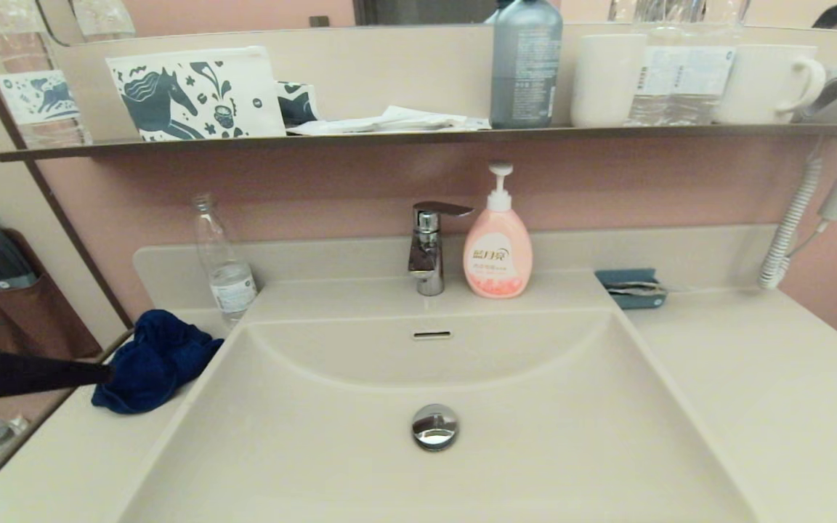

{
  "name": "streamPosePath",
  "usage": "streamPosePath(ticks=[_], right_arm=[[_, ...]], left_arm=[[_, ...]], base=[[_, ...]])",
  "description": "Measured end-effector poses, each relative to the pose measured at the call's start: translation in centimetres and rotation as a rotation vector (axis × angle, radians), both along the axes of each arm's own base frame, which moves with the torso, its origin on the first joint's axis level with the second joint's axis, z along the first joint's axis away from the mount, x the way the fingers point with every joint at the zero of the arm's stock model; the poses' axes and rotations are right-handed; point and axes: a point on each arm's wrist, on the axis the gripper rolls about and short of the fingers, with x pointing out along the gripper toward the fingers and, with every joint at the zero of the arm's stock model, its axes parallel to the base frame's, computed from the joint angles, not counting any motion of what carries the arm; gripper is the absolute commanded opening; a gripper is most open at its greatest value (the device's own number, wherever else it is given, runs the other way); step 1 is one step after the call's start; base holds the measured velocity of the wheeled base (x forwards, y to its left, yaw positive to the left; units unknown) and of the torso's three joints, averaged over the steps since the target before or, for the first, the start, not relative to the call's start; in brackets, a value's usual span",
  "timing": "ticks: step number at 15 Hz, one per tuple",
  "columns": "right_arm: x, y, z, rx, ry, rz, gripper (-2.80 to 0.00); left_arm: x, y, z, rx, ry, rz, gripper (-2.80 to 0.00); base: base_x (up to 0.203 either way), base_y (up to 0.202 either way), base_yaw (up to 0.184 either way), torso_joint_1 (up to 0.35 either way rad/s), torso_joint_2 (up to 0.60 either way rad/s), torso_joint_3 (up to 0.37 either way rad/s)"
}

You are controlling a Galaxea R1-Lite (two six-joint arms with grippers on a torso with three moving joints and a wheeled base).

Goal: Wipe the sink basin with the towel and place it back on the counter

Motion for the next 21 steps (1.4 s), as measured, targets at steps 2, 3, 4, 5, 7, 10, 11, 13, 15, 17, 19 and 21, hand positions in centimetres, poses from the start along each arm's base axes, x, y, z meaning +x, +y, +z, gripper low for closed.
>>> streamPosePath(ticks=[2,3,4,5,7,10,11,13,15,17,19,21], right_arm=[[0.0,0.0,0.0,0.000,0.000,0.000,-2.80],[0.0,0.0,0.0,0.000,0.000,0.000,-2.80],[0.0,0.0,0.0,0.000,0.000,0.000,-2.80],[0.0,0.0,0.0,0.000,0.000,0.000,-2.80],[0.0,0.0,0.0,0.000,0.000,0.000,-2.80],[0.0,0.0,0.0,0.000,0.000,0.000,-2.80],[0.0,0.0,0.0,0.000,0.000,0.000,-2.80],[0.0,0.0,0.0,0.000,0.000,0.000,-2.80],[0.0,0.0,0.0,0.000,0.000,0.000,-2.80],[0.0,0.0,0.0,0.000,0.000,0.000,-2.80],[0.0,0.0,0.0,0.000,0.000,0.000,-2.80],[0.0,0.0,0.0,0.000,0.000,0.000,-2.80]], left_arm=[[-3.0,-1.0,0.2,-0.033,-0.047,0.011,-2.80],[-4.5,-1.0,-0.2,-0.049,-0.075,0.028,-2.80],[-6.1,-0.9,-0.8,-0.053,-0.103,0.056,-2.80],[-7.6,-0.7,-1.6,-0.042,-0.130,0.096,-2.80],[-10.3,-0.2,-3.5,-0.016,-0.214,0.220,-2.80],[-13.6,0.1,-5.2,-0.013,-0.361,0.375,-2.80],[-14.6,0.1,-5.8,-0.014,-0.398,0.396,-2.80],[-16.5,0.1,-7.1,-0.021,-0.463,0.416,-2.80],[-18.0,0.1,-8.7,-0.037,-0.525,0.408,-2.80],[-18.6,0.1,-10.6,-0.057,-0.599,0.390,-2.80],[-18.4,0.1,-11.7,-0.075,-0.704,0.383,-2.80],[-18.2,0.1,-12.8,-0.042,-0.780,0.373,-2.80]], base=[[0.000,0.000,0.000,0.000,0.00,0.000],[0.000,0.000,0.000,0.000,0.00,0.000],[0.000,0.000,0.000,0.000,0.00,0.000],[0.000,0.000,0.000,0.000,0.00,0.000],[0.000,0.000,0.000,0.000,0.00,0.000],[0.000,0.000,0.000,0.000,0.00,0.000],[0.000,0.000,0.000,0.000,0.00,0.000],[0.000,0.000,0.000,0.000,0.00,0.000],[0.000,0.000,0.000,0.000,0.00,0.000],[0.000,0.000,0.000,0.000,0.00,0.000],[0.000,0.000,0.000,0.000,0.00,0.000],[0.000,0.000,0.000,0.000,0.00,0.000]])
